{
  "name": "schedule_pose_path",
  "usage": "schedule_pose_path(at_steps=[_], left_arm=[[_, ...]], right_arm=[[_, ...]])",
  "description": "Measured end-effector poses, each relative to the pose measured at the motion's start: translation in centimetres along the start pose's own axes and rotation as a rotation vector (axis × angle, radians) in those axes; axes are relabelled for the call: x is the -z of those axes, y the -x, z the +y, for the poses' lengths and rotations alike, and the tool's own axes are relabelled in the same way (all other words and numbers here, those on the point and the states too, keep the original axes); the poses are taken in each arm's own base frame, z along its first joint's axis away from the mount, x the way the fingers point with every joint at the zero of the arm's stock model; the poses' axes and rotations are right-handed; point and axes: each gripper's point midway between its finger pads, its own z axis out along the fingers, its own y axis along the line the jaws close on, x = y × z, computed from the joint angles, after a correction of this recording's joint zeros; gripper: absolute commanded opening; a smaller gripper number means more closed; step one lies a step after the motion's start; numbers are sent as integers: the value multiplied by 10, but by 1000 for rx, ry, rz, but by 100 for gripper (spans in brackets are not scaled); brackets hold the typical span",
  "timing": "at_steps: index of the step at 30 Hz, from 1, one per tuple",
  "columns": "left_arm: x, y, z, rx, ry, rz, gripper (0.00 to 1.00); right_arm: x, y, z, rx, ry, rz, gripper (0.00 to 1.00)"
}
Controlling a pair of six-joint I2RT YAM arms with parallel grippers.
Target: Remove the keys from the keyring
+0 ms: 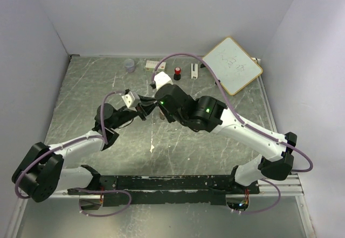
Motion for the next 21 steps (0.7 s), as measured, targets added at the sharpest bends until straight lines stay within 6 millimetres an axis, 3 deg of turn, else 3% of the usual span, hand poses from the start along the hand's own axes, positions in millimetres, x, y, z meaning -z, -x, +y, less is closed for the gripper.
schedule_pose_path(at_steps=[9,16,21], left_arm=[[0,0,1,4,3,-1,7],[7,17,16,-13,113,-24,7],[15,40,31,-51,216,-69,7]], right_arm=[[0,-2,-1,4,-9,6,0],[-1,2,-2,-11,-15,-7,0],[0,-2,-2,-18,-17,5,0]])
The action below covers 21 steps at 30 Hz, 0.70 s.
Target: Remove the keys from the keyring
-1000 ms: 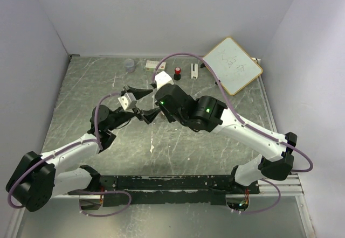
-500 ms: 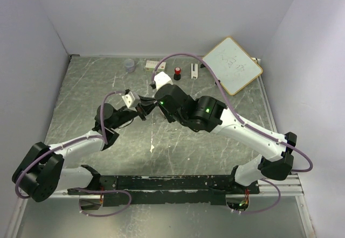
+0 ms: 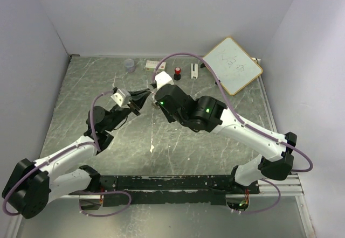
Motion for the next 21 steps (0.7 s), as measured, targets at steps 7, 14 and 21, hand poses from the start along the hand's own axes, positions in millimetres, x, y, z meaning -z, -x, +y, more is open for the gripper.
schedule_pose_path(at_steps=[7,14,21], left_arm=[[6,-3,11,-36,68,44,7],[10,-2,14,-53,100,93,43],[12,-12,19,-11,140,142,71]], right_arm=[[0,1,1,-6,1,-3,0],[1,4,-4,-2,-34,-7,0],[9,24,-22,16,-164,-1,0]])
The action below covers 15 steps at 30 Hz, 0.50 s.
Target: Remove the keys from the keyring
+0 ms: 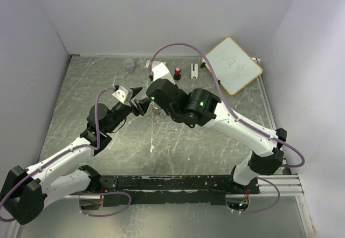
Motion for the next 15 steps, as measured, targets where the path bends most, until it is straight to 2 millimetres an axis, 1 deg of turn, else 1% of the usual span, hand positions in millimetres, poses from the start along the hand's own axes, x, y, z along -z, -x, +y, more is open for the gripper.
schedule_pose_path(at_steps=[2,3,6,7,9,10,11,13,14,15], left_arm=[[0,2,1,13,7,-5,70],[-1,2,1,22,13,-6,67],[-2,9,3,42,25,-18,51],[-3,12,3,47,28,-24,43],[-5,19,3,55,33,-32,30],[-6,20,3,57,35,-32,26],[-6,20,3,61,37,-32,23],[-4,19,3,63,44,-24,22],[-3,20,4,64,50,-25,23],[-2,21,4,64,58,-26,26]], right_arm=[[0,2,-4,8,-32,9,0],[0,2,-6,12,-50,14,0],[0,-2,-12,28,-94,42,0],[0,-4,-14,34,-109,50,0],[-3,-8,-14,49,-128,65,0],[-5,-9,-14,59,-135,71,0],[-7,-10,-13,67,-139,76,0],[-10,-11,-10,78,-140,81,0],[-10,-11,-10,81,-138,81,0],[-10,-11,-9,86,-134,79,0]])
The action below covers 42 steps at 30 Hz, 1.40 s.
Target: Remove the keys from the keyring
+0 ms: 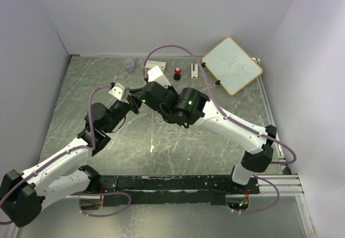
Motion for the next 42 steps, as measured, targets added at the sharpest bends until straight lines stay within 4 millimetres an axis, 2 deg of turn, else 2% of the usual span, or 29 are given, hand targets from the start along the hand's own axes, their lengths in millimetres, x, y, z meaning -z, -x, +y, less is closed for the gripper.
schedule_pose_path(at_steps=[2,4,5,6,7,9,15,18,20,22,25,27,30,31,32,33,35,36,37,40,42], left_arm=[[4,4,4,-3,32,-4,44],[6,6,13,-16,78,7,71],[7,5,20,-23,121,24,91],[8,4,25,-33,150,39,99],[8,2,34,-42,195,62,100],[5,1,45,-50,260,104,100],[-8,11,44,-29,272,126,100],[-5,18,41,-3,258,79,93],[-3,24,34,18,221,49,89],[-5,34,23,43,161,9,79],[-8,48,1,89,40,-60,59],[-7,58,-14,117,-38,-105,42],[-8,64,-26,133,-105,-134,19],[-9,62,-27,137,-108,-130,15],[-10,59,-27,141,-107,-123,17],[-12,55,-27,143,-105,-113,24],[-15,47,-26,146,-99,-91,43],[-16,43,-25,148,-93,-82,46],[-16,40,-24,148,-90,-76,45],[-14,31,-24,155,-96,-64,36],[-13,32,-27,156,-109,-75,37]], right_arm=[[-1,1,2,8,8,-7,0],[-3,-1,5,29,17,-10,0],[-4,-2,6,43,19,-9,0],[-4,-2,6,52,24,-11,0],[-4,-3,5,63,27,-11,0],[-1,0,5,75,44,-23,0],[12,24,-6,59,52,-92,0],[21,37,-6,58,98,-137,0],[35,49,-5,33,175,-202,0],[51,56,-6,-2,250,-284,0],[77,56,-17,-41,342,-399,0],[89,60,-23,-64,369,-456,0],[91,67,-23,-67,374,-485,0],[89,68,-21,-61,372,-485,0],[87,68,-19,-54,370,-483,0],[84,68,-18,-48,365,-479,0],[79,64,-15,-32,357,-468,0],[76,63,-14,-25,352,-464,0],[75,62,-14,-21,348,-463,0],[72,59,-14,-14,338,-456,0],[70,58,-13,-11,335,-452,0]])
